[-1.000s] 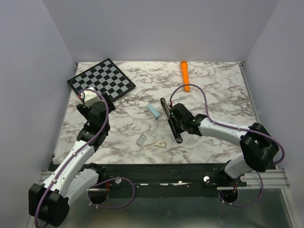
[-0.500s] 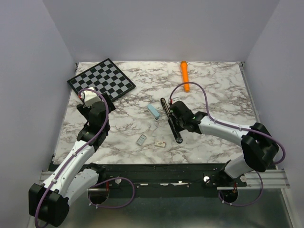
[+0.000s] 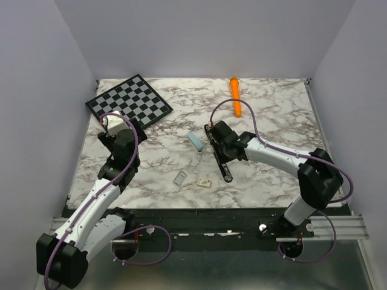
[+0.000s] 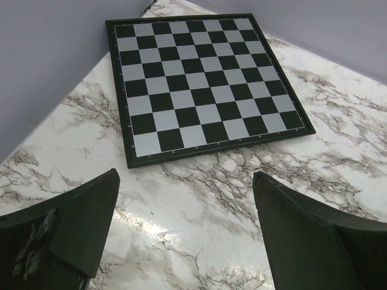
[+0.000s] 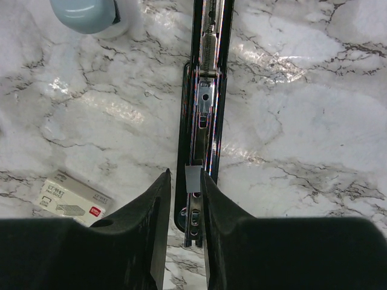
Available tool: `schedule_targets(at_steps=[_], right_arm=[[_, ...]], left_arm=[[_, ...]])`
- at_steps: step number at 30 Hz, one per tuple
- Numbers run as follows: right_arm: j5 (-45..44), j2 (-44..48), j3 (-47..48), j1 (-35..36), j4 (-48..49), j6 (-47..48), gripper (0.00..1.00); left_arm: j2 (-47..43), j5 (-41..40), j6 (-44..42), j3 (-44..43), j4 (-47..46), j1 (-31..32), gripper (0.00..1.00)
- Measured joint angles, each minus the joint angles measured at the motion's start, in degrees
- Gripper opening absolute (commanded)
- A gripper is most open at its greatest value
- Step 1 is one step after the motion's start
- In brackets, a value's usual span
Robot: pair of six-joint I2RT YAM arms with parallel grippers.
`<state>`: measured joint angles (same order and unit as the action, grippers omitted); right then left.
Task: Load the staples into the stapler
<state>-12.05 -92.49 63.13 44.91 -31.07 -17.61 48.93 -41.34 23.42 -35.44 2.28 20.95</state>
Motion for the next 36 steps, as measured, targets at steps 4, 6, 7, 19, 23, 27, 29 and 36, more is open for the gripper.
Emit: schedule_targets(at_steps=[4,6,7,19,23,27,29,36], right_arm=[[0.59,-1.88,0.90,-0.02,-2.36,-0.28,0.34],[0.90,-2.38,1.14,-0.02,-3.04,-0.35,0.34],[1.03,-2.58,1.22,0.00,-3.26,-0.35,0.34],[1.25,-4.50,1.79,0.00,-3.72,-0.33,0.33],[1.25,-4.63,1.97,-0.02,-3.76,-0.33,0.33],[1.25,-4.63,2.08,-0.02,-3.82,-0.31,0.33],[1.25,-4.63,2.10,-0.02,-3.85,-0.28,0.33],[0.92,-4.59,3.58,-0.02,-5.11,0.11,0.33]], left_arm=[[0.00,0.02,0.00,0.00,-0.02,0.00,0.99],[0.00,0.00,0.00,0.00,-0.02,0.00,0.99],[0.00,0.00,0.00,0.00,-0.02,0.00,0.99],[0.00,0.00,0.00,0.00,-0.02,0.00,0.99],[0.00,0.00,0.00,0.00,-0.02,0.00,0.99],[0.00,0.00,0.00,0.00,-0.02,0.00,0.99],[0.00,0.02,0.00,0.00,-0.02,0.00,0.99],[0.00,0.02,0.00,0.00,-0.02,0.00,0.99]])
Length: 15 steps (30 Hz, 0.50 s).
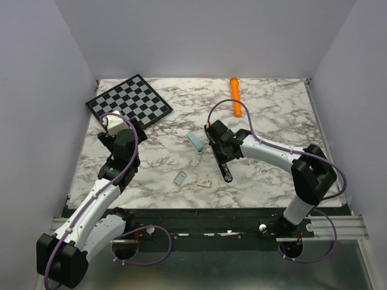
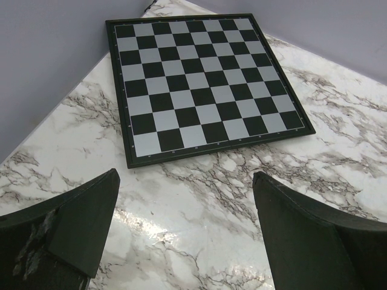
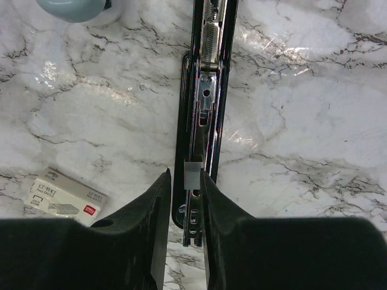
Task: Load the staples into the stapler
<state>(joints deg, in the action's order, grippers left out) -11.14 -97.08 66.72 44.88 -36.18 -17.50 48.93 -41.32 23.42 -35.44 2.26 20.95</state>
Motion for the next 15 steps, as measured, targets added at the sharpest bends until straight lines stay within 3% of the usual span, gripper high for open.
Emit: schedule_targets(at_steps=[15], right_arm=[[-1.25,-1.20,0.70,0.00,-0.37,0.61,0.33]], left_arm=[[0.00,-0.02,0.00,0.00,0.00,0.00,0.99]])
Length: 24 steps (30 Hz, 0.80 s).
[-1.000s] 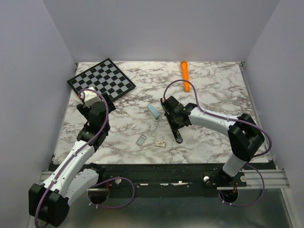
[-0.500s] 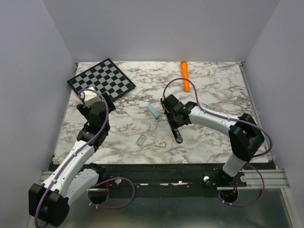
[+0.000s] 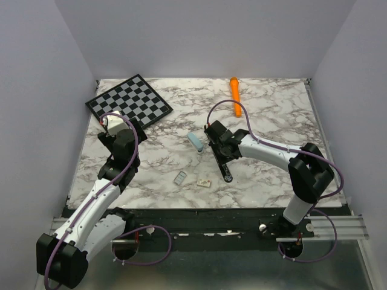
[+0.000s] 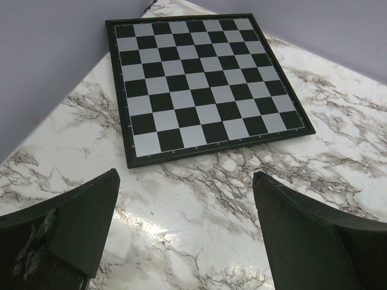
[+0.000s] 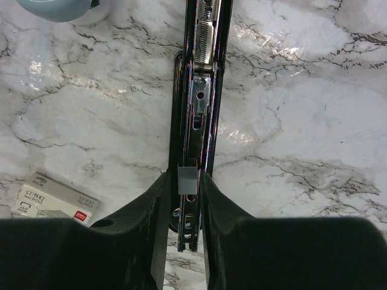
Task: Load the staples into the stapler
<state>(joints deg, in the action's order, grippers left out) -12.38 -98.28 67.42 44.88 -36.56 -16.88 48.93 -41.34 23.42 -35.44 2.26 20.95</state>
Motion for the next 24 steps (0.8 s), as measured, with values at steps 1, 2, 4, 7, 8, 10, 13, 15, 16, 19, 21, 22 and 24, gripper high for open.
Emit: schedule_targets(at_steps=[1,2,4,7,8,10,13,15,16,19,21,22,24], right_arm=[[0.00,-0.17,0.00,0.00,0.00,0.00,0.33],[0.00,-0.35,0.00,0.00,0.00,0.00,0.33],[0.00,-0.66,0.00,0.00,0.00,0.00,0.33],[0.00,-0.83,0.00,0.00,0.02,0.00,0.33],[0.00,-0.83,0.00,0.00,0.02,0.00,0.33],[0.00,-0.85,0.00,0.00,0.02,0.00,0.33],[0.00,-0.94,0.00,0.00,0.04,0.00,0.32],[0.00,-0.96,0.00,0.00,0.09,0.00,0.32],[0.00,-0.96,0.00,0.00,0.09,0.00,0.32],[0.00,-1.05,0.00,0.00,0.13,0.00,0.29],[0.00,-1.18,0.00,0.00,0.20,0.02,0.29],[0.00,-1.27,0.02,0.00,0.20,0.02,0.29],[0.00,-1.29,0.02,0.00,0.20,0.02,0.28]], left_arm=[[0.00,0.02,0.00,0.00,-0.02,0.00,0.99],[0.00,0.00,0.00,0.00,-0.02,0.00,0.99],[0.00,0.02,0.00,0.00,-0.02,0.00,0.99],[0.00,0.02,0.00,0.00,-0.02,0.00,0.99],[0.00,0.02,0.00,0.00,-0.02,0.00,0.99],[0.00,0.02,0.00,0.00,0.00,0.00,0.99],[0.00,0.02,0.00,0.00,-0.02,0.00,0.99],[0.00,0.02,0.00,0.00,-0.02,0.00,0.99],[0.00,0.02,0.00,0.00,-0.02,0.00,0.99],[0.00,0.04,0.00,0.00,-0.02,0.00,0.99],[0.00,0.04,0.00,0.00,-0.02,0.00,0.99],[0.00,0.04,0.00,0.00,-0.02,0.00,0.99],[0.00,0.04,0.00,0.00,-0.02,0.00,0.99]])
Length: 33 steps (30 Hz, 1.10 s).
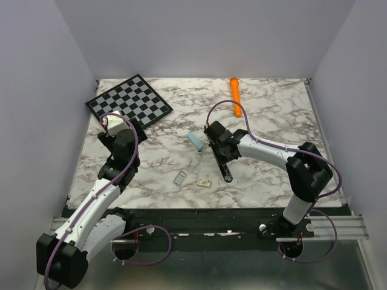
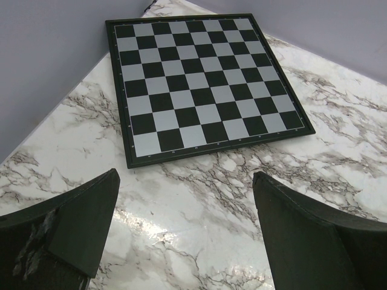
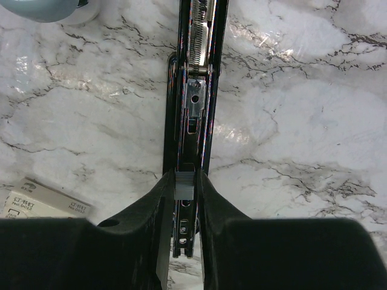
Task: Load the staples into the stapler
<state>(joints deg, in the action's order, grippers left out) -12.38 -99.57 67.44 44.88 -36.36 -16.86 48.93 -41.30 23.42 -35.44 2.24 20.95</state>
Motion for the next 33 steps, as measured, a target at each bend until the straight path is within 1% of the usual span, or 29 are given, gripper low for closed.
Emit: schedule_targets(at_steps=[15,23,33], right_arm=[[0.02,-0.15,0.35,0.00,-0.22,0.42,0.24],[0.04,-0.15,0.55,0.00,-0.24,0.44,0.31],[0.04,-0.17,0.72,0.17,-0.24,0.46,0.34]], left_arm=[[0.00,0.00,-0.02,0.00,0.00,0.00,0.99],[-0.02,0.00,-0.02,0.00,0.00,0.00,0.99],[0.00,0.02,-0.02,0.00,0.00,0.00,0.99]])
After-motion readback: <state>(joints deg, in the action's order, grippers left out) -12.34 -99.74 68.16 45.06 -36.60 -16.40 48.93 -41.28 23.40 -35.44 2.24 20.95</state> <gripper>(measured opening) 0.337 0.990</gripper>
